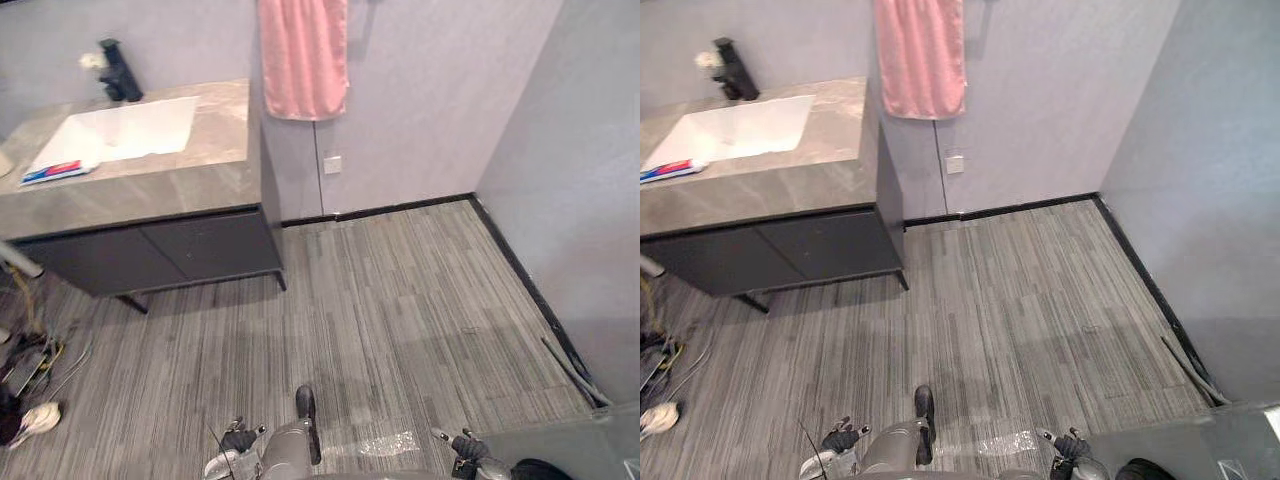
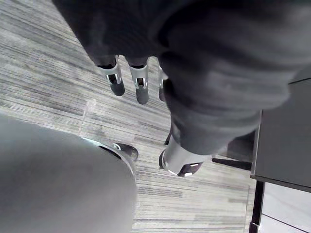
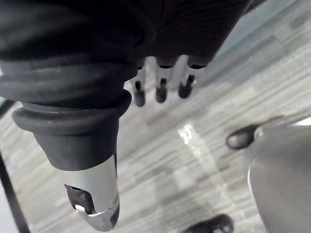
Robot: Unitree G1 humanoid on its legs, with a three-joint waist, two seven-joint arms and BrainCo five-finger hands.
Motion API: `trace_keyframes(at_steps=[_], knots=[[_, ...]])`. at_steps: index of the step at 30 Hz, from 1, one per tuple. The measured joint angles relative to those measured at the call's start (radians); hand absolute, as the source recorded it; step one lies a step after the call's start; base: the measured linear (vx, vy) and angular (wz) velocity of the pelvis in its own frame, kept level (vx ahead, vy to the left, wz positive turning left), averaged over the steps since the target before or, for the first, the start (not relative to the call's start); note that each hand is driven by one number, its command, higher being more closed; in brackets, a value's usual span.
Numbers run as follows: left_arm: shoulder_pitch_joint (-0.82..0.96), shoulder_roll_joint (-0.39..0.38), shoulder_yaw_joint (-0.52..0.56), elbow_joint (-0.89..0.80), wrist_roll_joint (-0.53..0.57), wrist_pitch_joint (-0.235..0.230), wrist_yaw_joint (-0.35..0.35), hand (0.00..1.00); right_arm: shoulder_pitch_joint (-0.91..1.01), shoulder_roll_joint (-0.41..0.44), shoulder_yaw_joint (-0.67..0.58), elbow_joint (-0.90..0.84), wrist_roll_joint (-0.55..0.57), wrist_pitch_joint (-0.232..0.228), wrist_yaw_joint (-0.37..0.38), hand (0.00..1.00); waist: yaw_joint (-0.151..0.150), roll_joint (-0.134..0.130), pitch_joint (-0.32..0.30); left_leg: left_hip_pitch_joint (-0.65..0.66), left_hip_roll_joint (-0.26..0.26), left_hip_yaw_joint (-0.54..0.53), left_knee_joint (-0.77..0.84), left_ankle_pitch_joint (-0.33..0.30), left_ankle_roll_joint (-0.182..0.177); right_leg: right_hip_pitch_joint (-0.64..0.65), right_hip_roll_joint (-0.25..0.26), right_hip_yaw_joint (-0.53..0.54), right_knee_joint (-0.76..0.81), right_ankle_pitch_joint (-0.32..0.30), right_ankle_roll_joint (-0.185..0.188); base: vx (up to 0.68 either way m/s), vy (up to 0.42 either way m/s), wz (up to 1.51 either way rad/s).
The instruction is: Organize washtable
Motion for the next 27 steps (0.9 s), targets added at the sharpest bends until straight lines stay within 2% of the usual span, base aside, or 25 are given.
trace_keyframes(at_steps=[1, 2, 3, 4, 5, 6, 8, 9, 10, 11, 12, 14, 15, 17, 19, 20, 21, 22, 23, 24, 25, 27], knots=[[0.002, 0.001, 0.027, 0.0, 0.001, -0.004, 0.0, 0.0, -0.011, 0.009, -0.001, 0.01, -0.001, 0.0, 0.002, 0.0, 0.013, -0.015, -0.011, -0.015, -0.021, 0.006, 0.066, -0.01, 0.019, -0.003, -0.034, 0.039, -0.005, -0.016, 0.001, 0.47, 0.319, -0.96], [0.004, 0.006, 0.052, 0.004, 0.002, -0.002, 0.0, 0.0, -0.016, 0.023, -0.001, 0.02, -0.002, 0.0, 0.007, 0.0, 0.024, -0.042, -0.021, -0.016, -0.043, 0.043, 0.099, -0.057, 0.081, -0.01, -0.072, 0.071, 0.011, -0.009, 0.013, 0.57, 0.363, -0.86], [0.007, 0.019, 0.061, 0.008, 0.005, 0.001, 0.0, 0.0, -0.007, 0.035, -0.004, 0.021, -0.004, 0.0, 0.016, 0.0, 0.027, -0.064, -0.036, -0.004, -0.067, 0.077, 0.108, -0.074, 0.103, -0.028, -0.103, 0.1, 0.052, 0.0, 0.028, 0.5, 0.285, -0.42], [0.007, 0.019, 0.061, 0.008, 0.005, 0.001, 0.0, 0.0, -0.007, 0.036, -0.004, 0.021, -0.005, 0.0, 0.017, 0.0, 0.027, -0.064, -0.036, -0.004, -0.067, 0.078, 0.108, -0.076, 0.104, -0.028, -0.104, 0.101, 0.054, 0.001, 0.029, 0.49, 0.269, -0.22], [0.012, 0.023, 0.072, 0.01, 0.009, 0.001, 0.0, 0.0, -0.001, 0.037, -0.007, 0.023, -0.01, 0.001, 0.024, 0.0, 0.029, -0.068, -0.042, 0.019, -0.083, 0.104, 0.132, -0.118, 0.133, -0.044, -0.116, 0.125, 0.122, 0.02, 0.06, 0.46, 0.251, -0.2], [0.015, 0.02, 0.078, 0.011, 0.01, 0.002, 0.0, 0.0, -0.002, 0.037, -0.019, 0.023, -0.01, -0.001, 0.025, 0.0, 0.027, -0.068, -0.042, 0.043, -0.094, 0.114, 0.144, -0.156, 0.143, -0.077, -0.117, 0.139, 0.225, 0.036, 0.086, 0.52, 0.288, -0.26], [0.02, 0.018, 0.08, 0.01, 0.011, 0.003, -0.001, 0.0, -0.001, 0.042, -0.049, 0.03, -0.009, -0.001, 0.025, 0.0, 0.028, -0.067, -0.043, 0.088, -0.108, 0.122, 0.136, -0.192, 0.152, -0.144, -0.11, 0.14, 0.416, 0.087, 0.168, 0.35, 0.202, -0.14], [0.025, 0.019, 0.072, 0.01, 0.011, 0.005, -0.002, 0.0, 0.003, 0.047, -0.053, 0.031, -0.009, -0.001, 0.024, 0.0, 0.023, -0.065, -0.041, 0.152, -0.12, 0.126, 0.105, -0.216, 0.162, -0.215, -0.111, 0.117, 0.619, 0.194, 0.282, 0.28, 0.17, -0.02], [0.026, 0.02, 0.06, 0.01, 0.01, 0.006, -0.002, 0.0, 0.006, 0.05, -0.053, 0.031, -0.009, -0.001, 0.024, 0.0, 0.019, -0.065, -0.041, 0.178, -0.126, 0.126, 0.093, -0.221, 0.164, -0.238, -0.12, 0.096, 0.688, 0.215, 0.304, 0.41, 0.237, 0.06], [0.026, 0.023, 0.045, 0.007, 0.01, 0.007, -0.001, 0.0, 0.01, 0.052, -0.051, 0.029, -0.01, 0.0, 0.026, 0.0, 0.011, -0.064, -0.04, 0.234, -0.135, 0.124, 0.062, -0.223, 0.166, -0.285, -0.142, 0.029, 0.797, 0.223, 0.299, 0.25, 0.127, 0.06], [0.026, 0.024, 0.039, 0.006, 0.01, 0.007, -0.001, 0.0, 0.008, 0.049, -0.049, 0.026, -0.01, 0.0, 0.026, 0.0, 0.006, -0.061, -0.039, 0.264, -0.137, 0.123, 0.039, -0.223, 0.166, -0.307, -0.16, -0.023, 0.841, 0.224, 0.295, 0.32, 0.127, 0.02], [0.027, 0.033, 0.036, 0.004, 0.01, 0.008, -0.001, 0.0, 0.006, 0.049, -0.05, 0.011, -0.011, 0.0, 0.023, 0.0, 0.002, -0.052, -0.033, 0.375, -0.142, 0.123, -0.05, -0.222, 0.165, -0.353, -0.23, -0.208, 0.903, 0.186, 0.229, 0.37, 0.066, -0.12], [0.031, 0.036, 0.036, 0.002, 0.01, 0.011, -0.001, 0.0, 0.012, 0.049, -0.048, 0.008, -0.012, 0.0, 0.023, 0.0, 0.0, -0.05, -0.032, 0.461, -0.141, 0.125, -0.099, -0.222, 0.165, -0.357, -0.273, -0.35, 0.839, 0.113, 0.173, 0.4, -0.03, -0.09], [0.018, 0.035, 0.036, 0.002, 0.011, 0.014, -0.001, 0.0, 0.012, 0.048, -0.047, 0.006, -0.012, 0.0, 0.024, 0.0, -0.006, -0.048, -0.03, 0.491, -0.127, 0.117, -0.119, -0.222, 0.165, -0.391, -0.267, -0.414, 0.7, 0.063, 0.152, 0.28, -0.099, 0.08], [0.015, 0.032, 0.028, 0.005, 0.01, 0.014, -0.001, 0.0, 0.001, 0.049, -0.045, -0.009, -0.011, 0.0, 0.026, 0.0, -0.031, -0.038, -0.023, 0.505, -0.09, 0.095, -0.126, -0.222, 0.164, -0.425, -0.217, -0.386, 0.461, 0.065, 0.146, 0.25, -0.186, 0.26], [0.014, 0.031, 0.017, 0.005, 0.01, 0.014, -0.001, 0.0, 0.002, 0.049, -0.045, -0.013, -0.011, 0.0, 0.026, 0.0, -0.034, -0.036, -0.021, 0.515, -0.079, 0.092, -0.13, -0.224, 0.161, -0.429, -0.202, -0.36, 0.399, 0.074, 0.143, 0.24, -0.208, 0.21], [0.009, 0.025, 0.012, 0.007, 0.015, 0.014, -0.001, 0.0, 0.003, 0.047, -0.046, -0.017, -0.01, -0.001, 0.027, 0.0, -0.033, -0.031, -0.018, 0.535, -0.054, 0.076, -0.139, -0.24, 0.121, -0.441, -0.169, -0.295, 0.284, 0.124, 0.14, 0.26, -0.252, 0.21], [0.006, 0.024, 0.011, 0.012, 0.032, 0.014, -0.001, 0.0, 0.005, 0.048, -0.046, -0.023, -0.01, -0.001, 0.027, 0.0, -0.036, -0.034, -0.017, 0.546, -0.037, 0.062, -0.141, -0.26, 0.086, -0.442, -0.156, -0.246, 0.195, 0.174, 0.146, 0.3, -0.305, 0.37], [0.006, 0.027, 0.012, 0.013, 0.048, 0.014, -0.001, 0.0, 0.009, 0.052, -0.046, -0.02, -0.01, 0.001, 0.027, 0.0, -0.037, -0.053, -0.014, 0.566, -0.03, 0.044, -0.148, -0.282, 0.048, -0.435, -0.155, -0.191, 0.095, 0.244, 0.164, 0.31, -0.336, 0.37], [0.009, 0.03, 0.013, 0.014, 0.05, 0.014, -0.001, 0.0, 0.011, 0.052, -0.047, -0.02, -0.01, 0.001, 0.029, 0.0, -0.034, -0.06, -0.011, 0.577, -0.025, 0.039, -0.152, -0.29, 0.033, -0.431, -0.157, -0.18, 0.093, 0.312, 0.171, 0.32, -0.379, 0.35], [0.008, 0.021, 0.012, 0.031, 0.054, 0.015, -0.002, 0.0, 0.011, 0.041, -0.054, -0.022, -0.01, 0.004, 0.041, 0.0, -0.037, -0.049, -0.015, 0.593, 0.011, 0.021, -0.156, -0.298, 0.02, -0.432, -0.134, -0.197, 0.142, 0.317, 0.147, 0.31, -0.384, 0.41], [0.006, -0.003, 0.013, 0.044, 0.074, 0.015, -0.007, 0.0, 0.002, 0.031, -0.058, -0.024, -0.011, 0.005, 0.044, 0.0, -0.055, -0.028, -0.008, 0.584, 0.039, -0.011, -0.122, -0.267, -0.023, -0.457, -0.132, -0.241, 0.26, 0.213, 0.112, 0.33, -0.399, 0.5]])
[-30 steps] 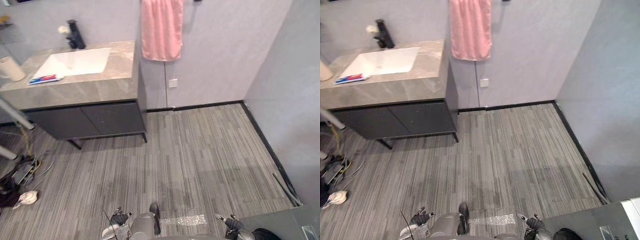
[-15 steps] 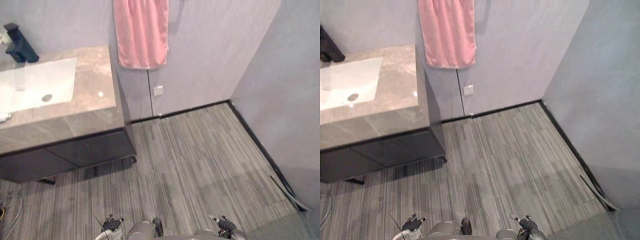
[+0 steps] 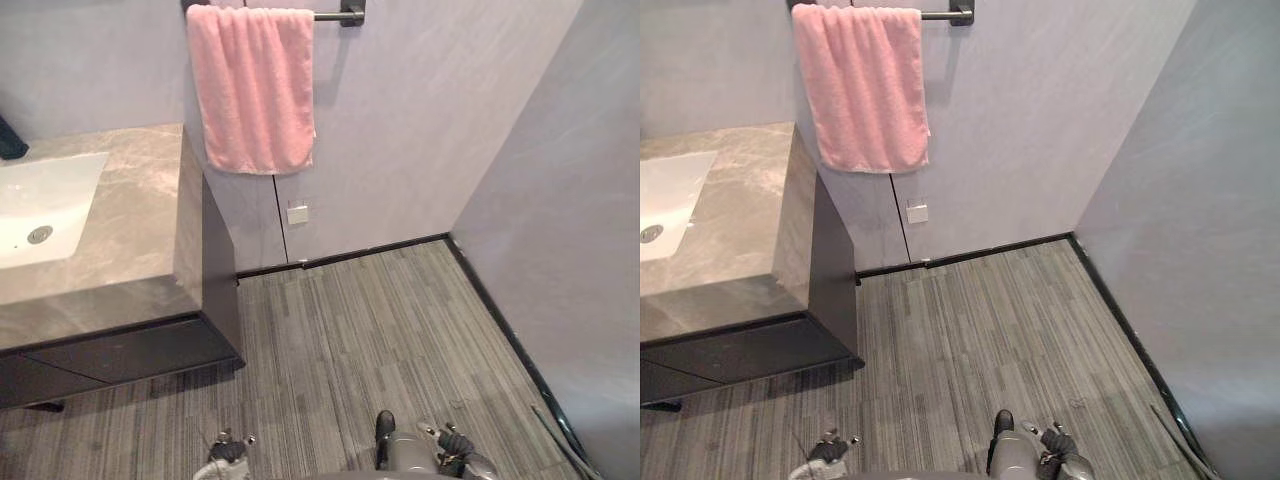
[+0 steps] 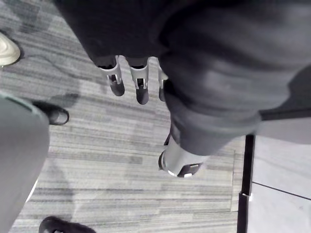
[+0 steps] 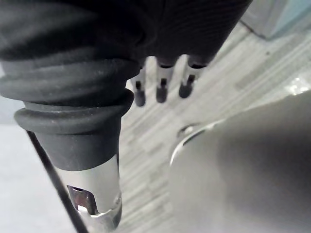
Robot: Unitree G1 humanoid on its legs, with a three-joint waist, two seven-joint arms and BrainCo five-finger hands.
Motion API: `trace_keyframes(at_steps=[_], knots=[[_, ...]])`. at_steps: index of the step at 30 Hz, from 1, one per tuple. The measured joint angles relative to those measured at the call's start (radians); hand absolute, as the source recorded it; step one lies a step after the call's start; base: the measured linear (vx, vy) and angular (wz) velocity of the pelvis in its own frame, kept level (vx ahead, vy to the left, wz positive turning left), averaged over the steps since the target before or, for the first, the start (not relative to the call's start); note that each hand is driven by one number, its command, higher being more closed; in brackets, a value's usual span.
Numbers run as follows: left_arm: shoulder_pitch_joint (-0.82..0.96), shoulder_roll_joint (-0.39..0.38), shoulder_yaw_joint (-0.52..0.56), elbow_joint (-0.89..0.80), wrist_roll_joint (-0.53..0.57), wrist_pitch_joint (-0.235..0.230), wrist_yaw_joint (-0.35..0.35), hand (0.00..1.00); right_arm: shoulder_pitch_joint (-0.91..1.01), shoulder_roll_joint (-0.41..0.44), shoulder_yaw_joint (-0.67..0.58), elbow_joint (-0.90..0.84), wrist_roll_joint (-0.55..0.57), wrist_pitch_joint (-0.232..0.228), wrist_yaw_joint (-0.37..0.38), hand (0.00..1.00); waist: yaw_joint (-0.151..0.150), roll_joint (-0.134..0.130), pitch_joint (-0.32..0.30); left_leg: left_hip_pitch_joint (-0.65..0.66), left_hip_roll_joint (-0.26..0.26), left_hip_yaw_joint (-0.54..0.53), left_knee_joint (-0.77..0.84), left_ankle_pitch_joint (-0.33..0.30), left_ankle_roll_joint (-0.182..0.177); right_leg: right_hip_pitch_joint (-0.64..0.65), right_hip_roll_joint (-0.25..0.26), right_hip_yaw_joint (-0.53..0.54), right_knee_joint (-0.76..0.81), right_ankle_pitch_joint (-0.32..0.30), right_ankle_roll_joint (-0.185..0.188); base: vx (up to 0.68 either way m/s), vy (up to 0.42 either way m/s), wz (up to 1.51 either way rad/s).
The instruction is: Organize washtable
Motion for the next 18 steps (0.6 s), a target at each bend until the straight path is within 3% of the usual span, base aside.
trace_keyframes(at_steps=[2, 4, 6, 8, 9, 12, 14, 15, 16, 17, 18], knots=[[0.006, -0.009, 0.0, 0.0, 0.002, 0.0, 0.0, 0.0, 0.0, -0.008, -0.008, 0.002, 0.0, 0.002, 0.0, 0.0, -0.001, 0.004, 0.0, -0.03, 0.021, -0.036, 0.09, 0.026, -0.025, 0.018, 0.001, -0.027, 0.054, -0.059, -0.026, 0.3, -0.345, 0.41], [0.002, -0.012, 0.005, -0.003, -0.001, -0.001, 0.001, 0.0, 0.008, -0.012, -0.004, 0.009, 0.0, 0.001, 0.0, 0.0, 0.0, 0.006, 0.0, -0.12, 0.052, -0.084, 0.305, 0.06, -0.047, 0.076, 0.012, -0.061, 0.036, -0.091, -0.045, 0.34, -0.343, 0.37], [0.003, -0.015, 0.028, -0.016, -0.007, -0.003, 0.002, 0.0, 0.013, -0.019, 0.01, 0.03, 0.0, 0.001, 0.0, 0.0, 0.009, -0.002, 0.007, -0.216, 0.103, -0.094, 0.577, 0.177, -0.087, 0.182, 0.043, -0.089, -0.026, -0.102, -0.075, 0.36, -0.29, 0.08], [0.004, -0.019, 0.035, -0.027, -0.008, -0.003, 0.002, 0.0, 0.018, -0.024, 0.017, 0.032, 0.0, 0.001, 0.0, 0.0, 0.014, -0.001, 0.008, -0.263, 0.13, -0.031, 0.711, 0.166, -0.079, 0.261, 0.053, -0.09, -0.079, -0.104, -0.081, 0.28, -0.143, -0.08], [0.003, -0.019, 0.035, -0.035, -0.008, -0.003, 0.002, 0.0, 0.024, -0.026, 0.015, 0.032, 0.0, 0.001, -0.001, 0.0, 0.014, -0.007, 0.011, -0.284, 0.134, 0.029, 0.739, 0.143, -0.045, 0.311, 0.047, -0.089, -0.114, -0.104, -0.081, 0.27, -0.102, -0.06], [0.003, -0.019, 0.031, -0.043, -0.008, -0.011, 0.002, 0.0, 0.037, -0.025, 0.012, 0.032, 0.0, 0.004, -0.001, 0.0, 0.025, -0.01, 0.012, -0.321, 0.124, 0.125, 0.633, 0.063, -0.03, 0.387, 0.025, -0.088, -0.165, -0.102, -0.077, 0.23, 0.01, 0.0], [-0.002, -0.016, 0.02, -0.045, -0.008, -0.014, 0.002, 0.0, 0.038, -0.022, 0.012, 0.032, 0.0, 0.009, -0.001, 0.0, 0.025, -0.014, 0.013, -0.367, 0.069, 0.136, 0.4, 0.063, -0.03, 0.41, -0.011, -0.098, -0.195, -0.109, -0.042, 0.14, 0.122, 0.14], [-0.004, -0.015, 0.013, -0.045, -0.008, -0.014, 0.002, 0.0, 0.039, -0.022, 0.012, 0.032, 0.0, 0.01, -0.001, 0.0, 0.024, -0.014, 0.013, -0.378, 0.05, 0.133, 0.322, 0.07, -0.029, 0.412, -0.023, -0.102, -0.195, -0.116, -0.027, 0.17, 0.212, 0.34], [-0.004, -0.017, -0.012, -0.044, -0.008, -0.014, 0.003, 0.0, 0.045, -0.03, 0.013, 0.027, 0.001, 0.01, -0.001, 0.0, 0.021, 0.002, 0.013, -0.389, 0.014, 0.106, 0.156, 0.121, -0.038, 0.419, -0.028, -0.114, -0.194, -0.136, -0.001, 0.22, 0.302, 0.28], [-0.003, -0.011, -0.02, -0.044, -0.017, -0.015, 0.003, 0.0, 0.049, -0.033, 0.033, 0.027, 0.0, 0.012, -0.003, 0.0, 0.031, -0.004, 0.006, -0.386, -0.019, 0.085, 0.11, 0.203, 0.015, 0.437, -0.042, -0.103, -0.2, -0.152, 0.023, 0.25, 0.286, 0.35], [-0.001, 0.003, -0.032, -0.044, -0.018, -0.015, 0.005, 0.0, 0.05, -0.025, 0.048, 0.026, -0.001, 0.011, -0.002, 0.0, 0.03, -0.013, 0.002, -0.387, -0.037, 0.082, 0.093, 0.202, 0.017, 0.441, -0.045, -0.093, -0.223, -0.149, 0.023, 0.31, 0.239, 0.32]])
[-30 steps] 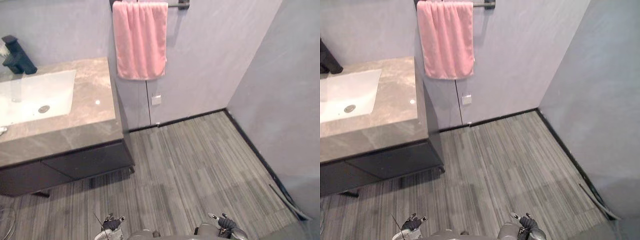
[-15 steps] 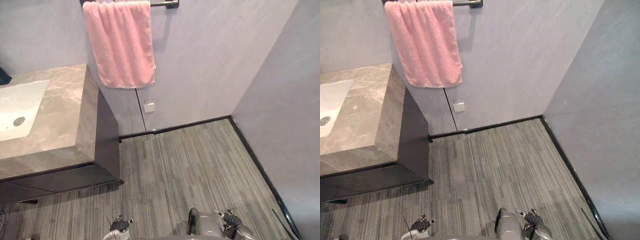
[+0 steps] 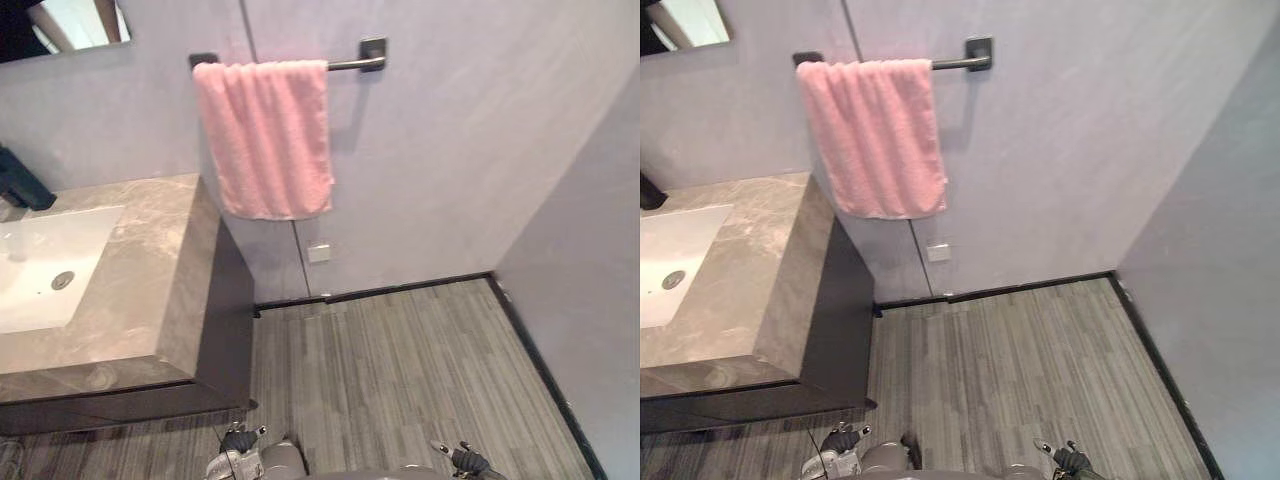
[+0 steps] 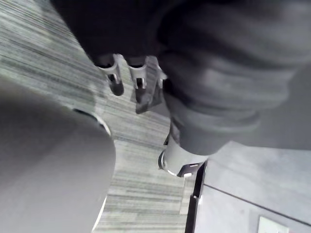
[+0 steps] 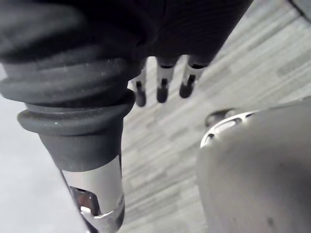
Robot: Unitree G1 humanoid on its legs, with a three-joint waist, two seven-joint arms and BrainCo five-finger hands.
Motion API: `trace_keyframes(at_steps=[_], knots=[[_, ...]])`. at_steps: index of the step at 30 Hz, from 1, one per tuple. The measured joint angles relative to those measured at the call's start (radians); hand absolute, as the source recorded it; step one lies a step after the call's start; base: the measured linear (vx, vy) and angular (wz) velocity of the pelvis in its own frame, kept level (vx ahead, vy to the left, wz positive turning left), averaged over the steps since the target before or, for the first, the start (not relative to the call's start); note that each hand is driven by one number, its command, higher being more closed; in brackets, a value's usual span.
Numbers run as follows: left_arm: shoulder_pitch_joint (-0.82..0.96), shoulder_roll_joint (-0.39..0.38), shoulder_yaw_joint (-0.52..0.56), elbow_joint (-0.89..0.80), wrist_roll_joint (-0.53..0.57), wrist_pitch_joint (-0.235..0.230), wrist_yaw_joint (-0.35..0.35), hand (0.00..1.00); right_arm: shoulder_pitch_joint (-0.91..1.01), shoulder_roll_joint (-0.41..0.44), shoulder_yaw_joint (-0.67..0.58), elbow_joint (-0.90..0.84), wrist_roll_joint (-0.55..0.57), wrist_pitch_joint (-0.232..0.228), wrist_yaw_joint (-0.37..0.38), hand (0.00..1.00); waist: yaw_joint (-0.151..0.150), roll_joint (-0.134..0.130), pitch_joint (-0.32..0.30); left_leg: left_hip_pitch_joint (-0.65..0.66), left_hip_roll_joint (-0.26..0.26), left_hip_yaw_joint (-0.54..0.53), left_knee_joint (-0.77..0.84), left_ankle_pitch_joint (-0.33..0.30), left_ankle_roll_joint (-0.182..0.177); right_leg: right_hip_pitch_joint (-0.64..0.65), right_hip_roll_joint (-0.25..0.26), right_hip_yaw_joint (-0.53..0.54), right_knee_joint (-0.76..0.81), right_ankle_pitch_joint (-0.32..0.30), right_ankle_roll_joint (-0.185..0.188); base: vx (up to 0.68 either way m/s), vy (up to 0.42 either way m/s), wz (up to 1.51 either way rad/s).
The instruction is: Organize washtable
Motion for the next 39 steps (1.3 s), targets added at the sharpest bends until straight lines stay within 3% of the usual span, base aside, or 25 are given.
trace_keyframes(at_steps=[1, 3, 6, 8, 10, 12, 13, 15, 17, 19, 20, 21, 23, 25, 27, 29, 30, 39], knots=[[-0.007, 0.024, -0.015, 0.002, 0.0, 0.0, 0.0, 0.0, -0.004, 0.018, 0.018, 0.003, -0.002, 0.0, 0.002, 0.0, -0.003, -0.047, -0.01, -0.011, -0.025, 0.0, 0.005, -0.009, 0.014, 0.009, -0.016, 0.011, -0.032, 0.017, 0.013, 0.26, 0.113, 0.31], [-0.013, 0.04, -0.008, 0.003, -0.008, 0.001, -0.002, 0.0, -0.018, 0.035, 0.022, 0.007, -0.015, 0.0, 0.001, 0.0, 0.001, -0.061, -0.005, -0.038, -0.034, 0.001, 0.07, -0.03, 0.054, 0.031, -0.023, 0.018, -0.062, 0.064, 0.025, 0.28, 0.145, 0.24], [-0.007, 0.036, -0.002, 0.009, -0.008, 0.001, -0.003, 0.0, -0.021, 0.04, 0.023, 0.005, -0.037, 0.0, 0.003, 0.0, 0.006, -0.051, -0.002, 0.011, -0.045, 0.03, 0.098, -0.068, 0.08, 0.066, -0.041, 0.061, -0.046, 0.11, 0.037, 0.27, 0.187, -0.05], [0.01, 0.029, 0.019, 0.02, -0.005, 0.009, -0.006, 0.0, -0.023, 0.04, 0.008, -0.003, -0.039, -0.002, 0.011, 0.0, 0.01, -0.023, -0.007, 0.094, -0.052, 0.059, 0.055, -0.104, 0.087, 0.003, -0.057, 0.128, 0.147, 0.114, 0.035, 0.17, 0.174, -0.45], [0.014, 0.035, 0.035, 0.038, -0.005, 0.028, -0.004, 0.0, -0.022, 0.047, 0.001, -0.012, -0.031, -0.003, 0.012, 0.0, 0.002, -0.024, -0.007, 0.139, -0.071, 0.067, 0.0, -0.105, 0.089, -0.087, -0.083, 0.165, 0.336, 0.128, 0.056, 0.11, 0.135, -0.21], [0.044, 0.052, 0.017, 0.05, 0.026, 0.027, -0.021, 0.0, -0.017, 0.049, -0.018, -0.023, -0.028, -0.003, 0.02, 0.0, -0.002, -0.022, -0.01, 0.195, -0.102, 0.069, -0.055, -0.111, 0.1, -0.181, -0.12, 0.179, 0.533, 0.181, 0.036, 0.13, 0.106, -0.04], [0.05, 0.053, 0.014, 0.049, 0.034, 0.025, -0.022, 0.0, -0.015, 0.05, -0.019, -0.024, -0.028, -0.004, 0.02, 0.0, -0.002, -0.02, -0.009, 0.205, -0.104, 0.065, -0.059, -0.115, 0.107, -0.187, -0.126, 0.173, 0.557, 0.169, 0.033, 0.16, 0.056, 0.08], [0.061, 0.056, 0.012, 0.049, 0.035, 0.023, -0.022, 0.0, -0.015, 0.049, -0.016, -0.024, -0.03, -0.007, 0.021, 0.0, -0.002, -0.025, -0.012, 0.223, -0.102, 0.04, -0.079, -0.121, 0.116, -0.219, -0.123, 0.108, 0.575, 0.043, 0.028, 0.14, 0.0, 0.25], [0.061, 0.057, -0.005, 0.051, 0.035, 0.024, -0.021, 0.0, -0.015, 0.049, -0.013, -0.026, -0.03, -0.015, 0.022, 0.0, -0.005, -0.016, -0.013, 0.225, -0.074, 0.019, -0.088, -0.108, 0.095, -0.257, -0.069, 0.062, 0.471, -0.017, 0.026, 0.17, -0.1, 0.45], [0.065, 0.059, -0.018, 0.054, 0.034, 0.026, -0.021, 0.0, -0.013, 0.047, -0.002, -0.04, -0.028, -0.021, 0.021, 0.0, -0.008, -0.01, -0.017, 0.23, -0.052, -0.01, -0.091, -0.097, 0.078, -0.263, -0.005, 0.081, 0.279, -0.015, 0.03, 0.16, -0.161, 0.56], [0.071, 0.077, -0.029, 0.053, 0.034, 0.023, -0.022, 0.0, -0.001, 0.051, 0.016, -0.04, -0.029, -0.022, 0.022, 0.0, -0.007, -0.039, -0.03, 0.224, -0.072, -0.031, -0.095, -0.089, 0.064, -0.256, 0.012, 0.115, 0.119, 0.097, 0.002, 0.11, -0.149, 0.64], [0.068, 0.079, -0.034, 0.06, 0.034, 0.024, -0.021, 0.0, 0.003, 0.049, 0.012, -0.038, -0.023, -0.023, 0.025, 0.0, -0.008, -0.046, -0.032, 0.231, -0.073, -0.05, -0.104, -0.093, 0.051, -0.251, 0.015, 0.111, 0.127, 0.127, -0.003, 0.18, -0.169, 0.67], [0.075, 0.052, -0.046, 0.06, 0.034, 0.013, -0.023, 0.0, -0.001, 0.025, 0.015, -0.019, -0.033, -0.023, 0.023, 0.0, 0.0, 0.0, -0.056, 0.233, -0.032, -0.08, -0.15, -0.07, 0.017, -0.227, 0.055, 0.082, 0.066, 0.14, -0.021, 0.19, -0.164, 0.36], [0.087, 0.038, -0.043, 0.06, 0.034, 0.012, -0.023, 0.0, -0.001, 0.02, 0.014, -0.012, -0.033, -0.024, 0.025, 0.0, -0.003, 0.025, -0.068, 0.216, -0.005, -0.087, -0.161, -0.063, 0.005, -0.214, 0.086, 0.063, 0.005, 0.162, -0.037, 0.13, -0.165, 0.1], [0.086, 0.038, -0.042, 0.06, 0.033, 0.01, -0.023, 0.0, -0.001, 0.013, 0.015, -0.008, -0.033, -0.024, 0.022, 0.0, -0.002, 0.024, -0.067, 0.21, 0.014, -0.102, -0.165, -0.059, -0.002, -0.19, 0.112, 0.048, -0.054, 0.185, -0.049, 0.06, -0.125, 0.09], [0.086, 0.038, -0.042, 0.06, 0.034, 0.006, -0.024, 0.0, -0.001, 0.01, 0.015, -0.002, -0.036, -0.024, 0.022, 0.0, -0.003, 0.017, -0.068, 0.215, 0.019, -0.113, -0.179, -0.054, -0.008, -0.17, 0.12, 0.036, -0.083, 0.193, -0.049, 0.03, -0.062, 0.17], [0.086, 0.056, -0.043, 0.064, 0.033, 0.003, -0.022, 0.0, 0.0, 0.013, 0.051, 0.003, -0.037, -0.024, 0.023, 0.0, -0.006, -0.011, -0.055, 0.226, -0.025, -0.135, -0.196, -0.052, -0.003, -0.083, 0.095, 0.008, -0.229, 0.265, -0.021, 0.01, -0.019, 0.1], [0.086, 0.053, -0.042, 0.065, 0.033, 0.003, -0.023, 0.0, 0.0, 0.012, 0.042, 0.003, -0.031, -0.023, 0.022, 0.0, -0.006, -0.006, -0.054, 0.229, -0.025, -0.128, -0.203, -0.052, -0.003, -0.09, 0.094, 0.008, -0.224, 0.265, -0.021, 0.0, 0.0, -0.02]])
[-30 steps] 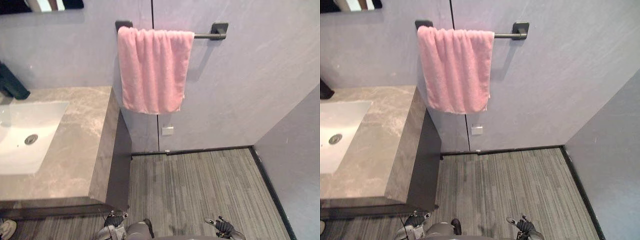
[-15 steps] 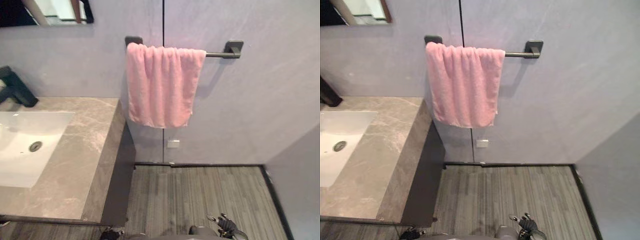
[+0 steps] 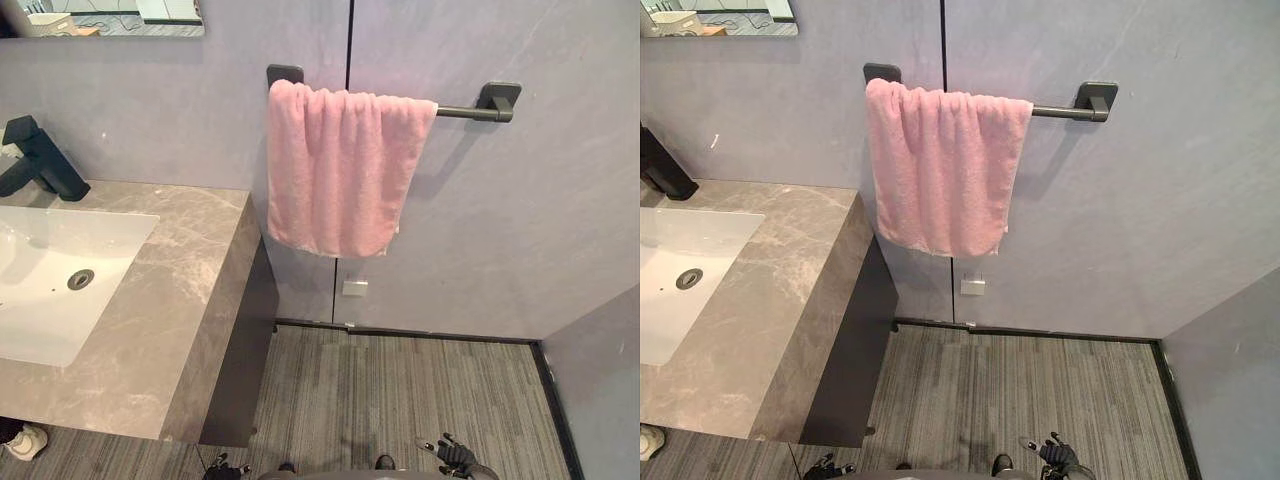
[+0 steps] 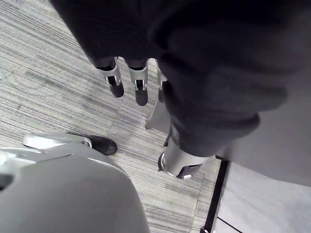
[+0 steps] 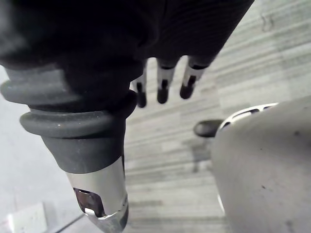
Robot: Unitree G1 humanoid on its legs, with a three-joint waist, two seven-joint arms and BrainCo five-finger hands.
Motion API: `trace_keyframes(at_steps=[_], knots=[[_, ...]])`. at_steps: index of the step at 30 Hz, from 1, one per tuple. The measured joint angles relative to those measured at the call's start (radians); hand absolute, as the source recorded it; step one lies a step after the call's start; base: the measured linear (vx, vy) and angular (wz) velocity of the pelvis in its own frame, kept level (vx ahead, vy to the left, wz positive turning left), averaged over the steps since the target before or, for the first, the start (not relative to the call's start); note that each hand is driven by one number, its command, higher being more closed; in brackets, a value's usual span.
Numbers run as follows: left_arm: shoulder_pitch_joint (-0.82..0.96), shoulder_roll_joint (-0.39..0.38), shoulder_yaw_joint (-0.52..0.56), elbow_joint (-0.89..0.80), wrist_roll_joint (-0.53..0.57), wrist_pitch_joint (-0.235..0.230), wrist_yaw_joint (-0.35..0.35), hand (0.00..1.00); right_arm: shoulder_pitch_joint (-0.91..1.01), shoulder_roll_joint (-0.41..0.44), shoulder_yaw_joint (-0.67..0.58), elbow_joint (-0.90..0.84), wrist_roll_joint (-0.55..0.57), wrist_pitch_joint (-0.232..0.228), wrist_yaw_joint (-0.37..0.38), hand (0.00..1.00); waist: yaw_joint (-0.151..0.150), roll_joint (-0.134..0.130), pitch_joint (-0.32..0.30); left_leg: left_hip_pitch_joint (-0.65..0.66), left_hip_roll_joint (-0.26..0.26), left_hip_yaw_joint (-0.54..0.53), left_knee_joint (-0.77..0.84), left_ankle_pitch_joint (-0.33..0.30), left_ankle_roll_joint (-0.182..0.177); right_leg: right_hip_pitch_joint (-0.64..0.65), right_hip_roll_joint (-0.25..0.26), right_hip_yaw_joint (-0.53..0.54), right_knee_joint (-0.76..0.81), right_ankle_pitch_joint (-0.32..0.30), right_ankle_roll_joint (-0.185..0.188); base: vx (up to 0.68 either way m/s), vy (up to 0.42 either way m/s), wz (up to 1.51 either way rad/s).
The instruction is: Organize washtable
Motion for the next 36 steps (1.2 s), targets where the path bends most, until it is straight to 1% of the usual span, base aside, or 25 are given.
trace_keyframes(at_steps=[5, 7, 8, 10, 11, 12, 13, 15, 16, 18, 19, 20, 21, 22, 23, 24, 25, 26, 28, 30, 31, 32, 33, 34, 36], knots=[[0.006, -0.019, 0.055, 0.0, 0.001, 0.0, -0.001, 0.0, 0.0, 0.003, -0.049, 0.0, 0.017, 0.002, -0.003, 0.0, 0.0, 0.007, 0.002, 0.033, -0.001, 0.052, -0.033, 0.0, 0.0, -0.011, -0.001, 0.036, 0.015, -0.003, 0.003, -0.01, 0.016, -0.26], [0.005, -0.02, 0.063, 0.0, 0.001, 0.0, -0.002, 0.0, 0.0, 0.01, -0.082, 0.0, 0.035, 0.003, -0.005, 0.0, 0.0, 0.006, 0.004, 0.045, -0.001, 0.084, -0.047, 0.001, 0.001, -0.04, -0.008, 0.062, 0.048, -0.011, 0.009, 0.02, 0.039, -0.44], [0.002, -0.02, 0.062, 0.0, 0.001, 0.0, -0.002, 0.0, 0.0, 0.016, -0.107, -0.005, 0.043, 0.004, -0.008, 0.0, -0.004, 0.005, 0.01, 0.049, 0.0, 0.102, -0.047, -0.002, 0.004, -0.074, -0.015, 0.065, 0.112, -0.035, 0.015, 0.0, 0.026, -0.4], [0.003, -0.017, 0.061, 0.0, 0.003, 0.001, -0.003, 0.0, -0.001, 0.019, -0.127, -0.008, 0.043, 0.005, -0.021, 0.0, -0.022, 0.002, 0.022, 0.057, 0.0, 0.12, -0.047, -0.005, 0.009, -0.115, -0.031, 0.039, 0.21, -0.067, 0.016, -0.04, 0.002, -0.28], [0.004, -0.014, 0.061, 0.0, 0.009, 0.003, -0.003, 0.0, 0.0, 0.019, -0.131, -0.009, 0.042, 0.005, -0.022, 0.0, -0.027, -0.001, 0.024, 0.064, -0.004, 0.133, -0.051, -0.006, 0.01, -0.131, -0.043, -0.007, 0.237, -0.072, 0.016, -0.07, -0.002, -0.33], [0.003, -0.011, 0.066, 0.0, 0.01, 0.009, -0.009, 0.0, 0.0, 0.02, -0.142, -0.009, 0.042, 0.007, -0.022, 0.0, -0.025, -0.003, 0.025, 0.07, -0.009, 0.152, -0.061, -0.006, 0.01, -0.138, -0.051, -0.04, 0.232, -0.073, 0.015, -0.05, 0.005, -0.36], [0.002, -0.007, 0.066, 0.0, 0.016, 0.013, -0.013, 0.0, 0.0, 0.022, -0.148, -0.008, 0.042, 0.008, -0.022, 0.0, -0.025, -0.004, 0.025, 0.072, -0.01, 0.158, -0.063, -0.006, 0.01, -0.142, -0.054, -0.044, 0.23, -0.071, 0.012, 0.01, 0.016, -0.33], [0.002, 0.003, 0.068, 0.0, 0.034, 0.016, -0.02, 0.0, 0.001, 0.023, -0.166, -0.007, 0.042, 0.009, -0.022, 0.0, -0.038, -0.006, 0.026, 0.074, -0.011, 0.163, -0.064, -0.006, 0.01, -0.143, -0.053, -0.047, 0.221, -0.067, 0.006, 0.03, 0.006, -0.08], [0.001, 0.0, 0.081, 0.0, 0.041, 0.019, -0.02, 0.0, 0.01, 0.022, -0.18, -0.007, 0.041, 0.017, -0.022, 0.0, -0.051, 0.008, 0.032, 0.078, -0.007, 0.163, -0.065, -0.007, 0.009, -0.138, -0.05, -0.05, 0.22, -0.07, 0.002, 0.03, -0.014, -0.01], [-0.001, -0.007, 0.108, -0.002, 0.041, 0.02, -0.02, 0.0, 0.021, 0.022, -0.196, -0.008, 0.041, 0.025, -0.022, 0.0, -0.051, 0.011, 0.032, 0.088, 0.004, 0.172, -0.067, -0.014, -0.001, -0.132, -0.04, -0.05, 0.218, -0.075, -0.004, 0.05, -0.04, -0.14], [-0.004, -0.023, 0.154, -0.01, 0.042, 0.02, -0.02, 0.0, 0.032, 0.021, -0.199, -0.008, 0.042, 0.027, -0.022, 0.0, -0.048, 0.018, 0.034, 0.08, 0.033, 0.196, -0.024, -0.063, -0.041, -0.125, -0.015, -0.069, 0.222, -0.093, -0.029, 0.05, -0.096, -0.32], [0.003, -0.029, 0.171, -0.013, 0.041, 0.02, -0.02, 0.0, 0.035, 0.021, -0.195, -0.009, 0.042, 0.028, -0.022, 0.0, -0.047, 0.019, 0.033, 0.07, 0.052, 0.21, 0.017, -0.086, -0.046, -0.117, -0.008, -0.083, 0.221, -0.103, -0.034, 0.13, -0.154, -0.62], [0.024, -0.026, 0.197, -0.023, 0.04, 0.02, -0.02, 0.0, 0.039, 0.024, -0.18, -0.022, 0.042, 0.027, -0.023, 0.0, -0.036, 0.017, 0.027, 0.017, 0.098, 0.238, 0.194, -0.136, -0.057, -0.091, 0.008, -0.1, 0.192, -0.12, -0.038, 0.1, -0.103, -0.47], [0.023, -0.022, 0.196, -0.023, 0.039, 0.02, -0.02, 0.0, 0.041, 0.027, -0.175, -0.023, 0.042, 0.026, -0.023, 0.0, -0.036, 0.014, 0.027, -0.008, 0.109, 0.241, 0.246, -0.14, -0.059, -0.084, 0.012, -0.101, 0.185, -0.12, -0.038, 0.19, -0.202, -0.31], [0.008, -0.026, 0.195, -0.052, 0.038, 0.02, -0.021, 0.0, 0.058, 0.031, -0.172, -0.027, 0.042, 0.026, -0.024, 0.0, -0.043, 0.006, 0.022, -0.108, 0.163, 0.24, 0.486, -0.126, -0.052, -0.057, 0.023, -0.105, 0.157, -0.111, -0.05, 0.09, -0.137, 0.01], [0.004, -0.033, 0.198, -0.065, 0.036, 0.02, -0.021, 0.0, 0.063, 0.03, -0.173, -0.033, 0.043, 0.027, -0.024, 0.0, -0.039, 0.008, 0.024, -0.134, 0.186, 0.235, 0.563, -0.114, -0.041, -0.039, 0.033, -0.104, 0.156, -0.107, -0.061, 0.18, -0.195, -0.06], [-0.002, -0.041, 0.197, -0.065, 0.034, 0.018, -0.02, 0.0, 0.067, 0.027, -0.164, -0.046, 0.042, 0.026, -0.027, 0.0, -0.026, 0.019, 0.035, -0.173, 0.215, 0.218, 0.675, -0.088, -0.046, -0.006, 0.038, -0.099, 0.148, -0.113, -0.075, 0.16, -0.08, -0.24], [-0.006, -0.046, 0.195, -0.066, 0.028, 0.018, -0.02, 0.0, 0.066, 0.017, -0.161, -0.046, 0.042, 0.026, -0.03, 0.0, -0.022, 0.015, 0.039, -0.177, 0.215, 0.215, 0.69, -0.093, -0.046, 0.014, 0.031, -0.086, 0.137, -0.113, -0.077, 0.25, -0.09, -0.32], [-0.014, -0.052, 0.192, -0.067, 0.014, 0.011, -0.016, 0.0, 0.052, 0.007, -0.152, -0.046, 0.042, 0.025, -0.032, 0.0, -0.023, 0.019, 0.04, -0.177, 0.192, 0.249, 0.637, -0.095, -0.045, 0.048, 0.003, -0.075, 0.118, -0.113, -0.077, 0.2, -0.022, -0.23], [-0.026, -0.06, 0.175, -0.076, -0.003, -0.001, -0.014, 0.0, 0.021, 0.007, -0.153, -0.046, 0.042, 0.023, -0.041, 0.0, -0.021, 0.016, 0.041, -0.185, 0.135, 0.265, 0.445, -0.094, -0.045, 0.066, -0.036, -0.061, 0.109, -0.113, -0.077, 0.15, 0.037, -0.15], [-0.027, -0.06, 0.161, -0.082, -0.003, -0.001, -0.013, 0.0, 0.015, 0.0, -0.152, -0.046, 0.042, 0.021, -0.042, 0.0, -0.021, 0.017, 0.041, -0.186, 0.117, 0.258, 0.378, -0.088, -0.044, 0.066, -0.04, -0.058, 0.107, -0.113, -0.076, 0.09, 0.079, -0.2], [-0.029, -0.061, 0.132, -0.088, -0.004, -0.004, -0.009, 0.0, 0.011, -0.007, -0.147, -0.045, 0.04, 0.018, -0.041, 0.0, -0.021, 0.029, 0.036, -0.178, 0.087, 0.221, 0.232, -0.017, -0.048, 0.06, -0.034, -0.055, 0.094, -0.114, -0.054, 0.15, 0.216, -0.38], [-0.035, -0.059, 0.106, -0.084, -0.015, -0.003, 0.001, 0.0, 0.004, -0.005, -0.144, -0.039, 0.033, 0.014, -0.043, 0.0, -0.017, 0.053, 0.031, -0.178, 0.086, 0.191, 0.163, 0.075, 0.0, 0.06, -0.012, -0.036, 0.097, -0.133, -0.018, 0.21, 0.257, -0.29], [-0.038, -0.049, 0.105, -0.101, -0.025, -0.005, 0.003, 0.0, 0.025, 0.011, -0.143, -0.04, 0.033, 0.012, -0.043, 0.0, -0.024, 0.013, 0.019, -0.141, 0.047, 0.189, 0.091, 0.089, 0.011, 0.062, -0.039, -0.038, 0.097, -0.144, 0.002, 0.2, 0.233, -0.13], [-0.051, -0.037, 0.105, -0.12, -0.043, -0.006, 0.005, 0.0, 0.042, 0.02, -0.143, -0.039, 0.033, 0.012, -0.043, 0.0, -0.024, -0.008, 0.008, -0.119, 0.005, 0.194, 0.012, 0.115, 0.022, 0.05, -0.068, -0.04, 0.099, -0.149, 0.011, 0.16, 0.12, 0.11]])
